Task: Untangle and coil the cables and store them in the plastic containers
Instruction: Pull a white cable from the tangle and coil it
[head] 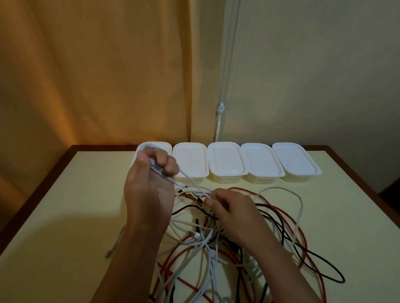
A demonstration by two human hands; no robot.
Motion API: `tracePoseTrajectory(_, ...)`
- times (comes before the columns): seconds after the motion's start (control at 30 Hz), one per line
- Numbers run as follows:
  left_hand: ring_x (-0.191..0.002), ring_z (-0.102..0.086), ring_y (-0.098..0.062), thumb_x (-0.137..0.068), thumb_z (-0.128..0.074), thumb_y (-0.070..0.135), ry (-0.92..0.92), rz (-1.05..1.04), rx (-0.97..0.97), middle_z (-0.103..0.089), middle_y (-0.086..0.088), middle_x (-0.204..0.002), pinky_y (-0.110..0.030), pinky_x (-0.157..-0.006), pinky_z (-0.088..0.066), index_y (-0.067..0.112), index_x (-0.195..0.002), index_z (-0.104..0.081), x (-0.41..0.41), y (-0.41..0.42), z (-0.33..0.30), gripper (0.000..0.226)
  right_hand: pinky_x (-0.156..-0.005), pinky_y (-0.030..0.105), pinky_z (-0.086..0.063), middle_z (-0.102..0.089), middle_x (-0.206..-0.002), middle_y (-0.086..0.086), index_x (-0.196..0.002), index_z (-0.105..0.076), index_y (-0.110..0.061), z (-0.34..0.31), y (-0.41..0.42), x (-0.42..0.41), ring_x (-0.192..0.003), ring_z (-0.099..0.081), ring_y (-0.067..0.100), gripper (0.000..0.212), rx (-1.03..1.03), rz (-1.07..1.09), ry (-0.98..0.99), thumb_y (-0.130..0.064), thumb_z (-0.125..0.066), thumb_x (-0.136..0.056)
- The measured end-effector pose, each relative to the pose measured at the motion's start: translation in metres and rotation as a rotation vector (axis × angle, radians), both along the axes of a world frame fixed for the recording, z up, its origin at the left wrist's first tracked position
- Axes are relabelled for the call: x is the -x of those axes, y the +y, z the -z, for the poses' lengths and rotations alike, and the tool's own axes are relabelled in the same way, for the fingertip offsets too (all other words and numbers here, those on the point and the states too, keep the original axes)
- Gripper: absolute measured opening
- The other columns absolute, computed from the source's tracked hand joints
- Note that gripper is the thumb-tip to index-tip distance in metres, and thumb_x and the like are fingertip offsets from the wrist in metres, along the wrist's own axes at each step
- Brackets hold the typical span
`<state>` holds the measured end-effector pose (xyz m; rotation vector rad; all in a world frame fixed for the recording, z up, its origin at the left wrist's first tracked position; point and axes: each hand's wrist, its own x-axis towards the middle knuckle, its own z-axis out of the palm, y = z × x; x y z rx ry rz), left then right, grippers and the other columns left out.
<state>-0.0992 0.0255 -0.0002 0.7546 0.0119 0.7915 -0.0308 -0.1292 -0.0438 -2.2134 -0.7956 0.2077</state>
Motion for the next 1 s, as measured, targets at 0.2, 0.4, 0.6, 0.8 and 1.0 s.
tracePoseTrajectory(0.2,-0.091,-0.069,-0.018,-0.108,-0.030,0.015,0.346,-0.389,-0.490,-0.072,0.000,-0.092,-0.027,-0.076,-0.050,0.010,-0.101,-0.052,0.000,0.003,0.014,0.024,-0.078,0.032,-0.056,-0.075,-0.094,-0.015,-0.108,-0.077,-0.035,-0.010,0.006,0.012,-0.086,-0.067,0.000,0.019,-0.067,-0.225,0.074,-0.034,-0.063,-0.096)
tracePoseTrajectory(0.4,-0.075,-0.067,-0.011,-0.105,-0.041,0.015,0.535,-0.292,-0.907,-0.069,-0.002,-0.078,-0.022,-0.071,-0.051,0.008,-0.094,-0.051,-0.001,-0.003,0.031,0.017,-0.062,0.038,-0.046,-0.053,-0.064,-0.008,-0.091,-0.077,-0.028,-0.016,0.010,0.014,-0.066,-0.054,0.014,0.015,-0.243,-0.210,-0.188,-0.032,-0.062,-0.091)
tracePoseTrajectory(0.6,-0.055,-0.043,-0.010,-0.107,-0.034,0.031,0.621,0.103,-0.918,-0.047,0.004,-0.062,-0.028,-0.053,-0.038,0.016,-0.081,-0.051,0.005,-0.007,0.027,0.034,-0.067,0.014,-0.042,-0.060,-0.078,-0.018,-0.097,-0.078,-0.023,-0.022,0.005,0.010,-0.071,-0.058,0.010,0.016,-0.443,-0.078,-0.336,-0.013,-0.077,-0.085)
tracePoseTrajectory(0.8,-0.043,-0.020,-0.008,-0.100,-0.042,0.044,0.567,0.443,-0.816,-0.026,0.004,-0.052,-0.020,-0.041,-0.019,0.011,-0.071,-0.044,0.010,-0.004,0.010,0.044,-0.074,0.015,-0.046,-0.069,-0.091,-0.010,-0.097,-0.074,-0.017,-0.026,0.001,0.005,-0.087,-0.064,0.011,0.014,-0.495,-0.077,-0.317,-0.013,-0.079,-0.085)
tracePoseTrajectory(1.0,-0.038,-0.015,-0.008,-0.092,-0.041,0.041,0.456,0.557,-0.513,-0.023,0.007,-0.043,-0.024,-0.042,-0.012,0.024,-0.054,-0.038,0.017,-0.002,0.001,0.043,-0.067,0.017,-0.048,-0.067,-0.079,-0.012,-0.096,-0.069,-0.020,-0.027,-0.003,0.005,-0.079,-0.064,0.007,0.014,-0.529,-0.062,-0.076,-0.023,-0.056,-0.102)
